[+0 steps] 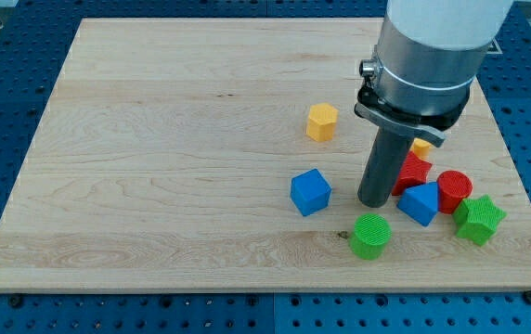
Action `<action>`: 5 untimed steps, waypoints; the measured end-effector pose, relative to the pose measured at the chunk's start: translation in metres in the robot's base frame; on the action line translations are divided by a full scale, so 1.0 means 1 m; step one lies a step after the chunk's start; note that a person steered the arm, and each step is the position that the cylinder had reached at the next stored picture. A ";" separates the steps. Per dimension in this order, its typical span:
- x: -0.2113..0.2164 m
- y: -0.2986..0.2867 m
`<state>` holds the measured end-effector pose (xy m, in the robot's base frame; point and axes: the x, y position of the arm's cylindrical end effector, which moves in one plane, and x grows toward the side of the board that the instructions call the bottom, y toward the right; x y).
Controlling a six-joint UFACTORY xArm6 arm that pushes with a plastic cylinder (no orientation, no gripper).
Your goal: Push the blue cube to the center
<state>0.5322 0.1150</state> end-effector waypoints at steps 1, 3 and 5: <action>0.010 -0.012; 0.011 -0.056; 0.000 -0.082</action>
<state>0.5323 0.0334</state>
